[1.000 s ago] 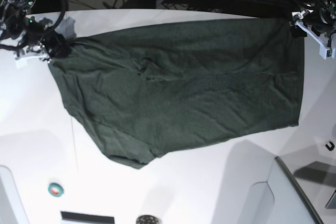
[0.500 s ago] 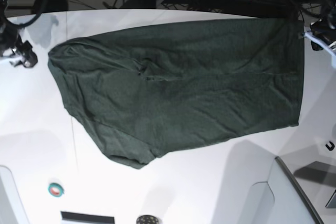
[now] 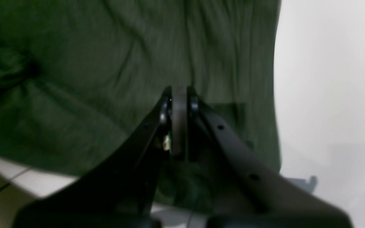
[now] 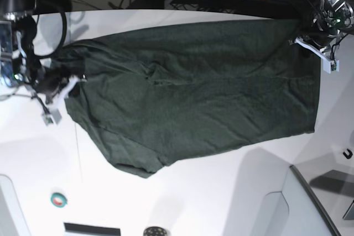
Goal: Layout the t-shirt on the table in an organized manner, then fold the t-shirt properly
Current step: 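Release the right gripper and move it along the shirt side edge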
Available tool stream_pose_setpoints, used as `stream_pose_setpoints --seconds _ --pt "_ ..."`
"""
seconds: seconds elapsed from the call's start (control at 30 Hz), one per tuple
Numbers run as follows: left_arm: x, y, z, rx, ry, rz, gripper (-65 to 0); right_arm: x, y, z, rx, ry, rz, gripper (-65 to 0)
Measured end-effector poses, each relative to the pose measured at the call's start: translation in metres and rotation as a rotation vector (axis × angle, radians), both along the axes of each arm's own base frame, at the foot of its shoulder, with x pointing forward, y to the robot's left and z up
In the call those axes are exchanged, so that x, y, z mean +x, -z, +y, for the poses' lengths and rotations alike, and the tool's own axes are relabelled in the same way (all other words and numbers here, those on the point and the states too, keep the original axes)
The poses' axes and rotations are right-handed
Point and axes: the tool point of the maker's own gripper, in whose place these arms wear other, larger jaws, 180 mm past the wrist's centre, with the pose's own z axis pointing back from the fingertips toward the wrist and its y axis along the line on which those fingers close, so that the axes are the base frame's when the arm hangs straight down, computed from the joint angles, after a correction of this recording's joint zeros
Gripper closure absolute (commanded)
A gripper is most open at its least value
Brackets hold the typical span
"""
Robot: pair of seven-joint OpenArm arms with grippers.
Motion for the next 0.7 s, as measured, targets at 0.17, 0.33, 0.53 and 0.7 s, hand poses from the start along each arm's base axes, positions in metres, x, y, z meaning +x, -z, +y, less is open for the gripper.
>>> stream_pose_setpoints --seconds 0.17,0.33,0.53,0.7 --pt "0.008 0.007 0.016 0.003 -0.006 0.029 0.0 0.022 0.009 -0.003 0.003 0.019 -0.017 -0.2" --pt "0.032 0.016 0.006 0.035 0.075 0.087 0.0 0.034 0.024 -0.019 0.006 0.074 0.027 -0.2" --pt "0.058 0.012 0.001 0.078 0.125 0.088 0.0 0.036 0.036 -0.025 0.044 0.14 0.019 -0.2" --pt "0.078 0.021 -0.017 0.04 0.166 0.089 0.0 0.035 0.039 -0.044 0.048 0.202 -0.002 -0.2"
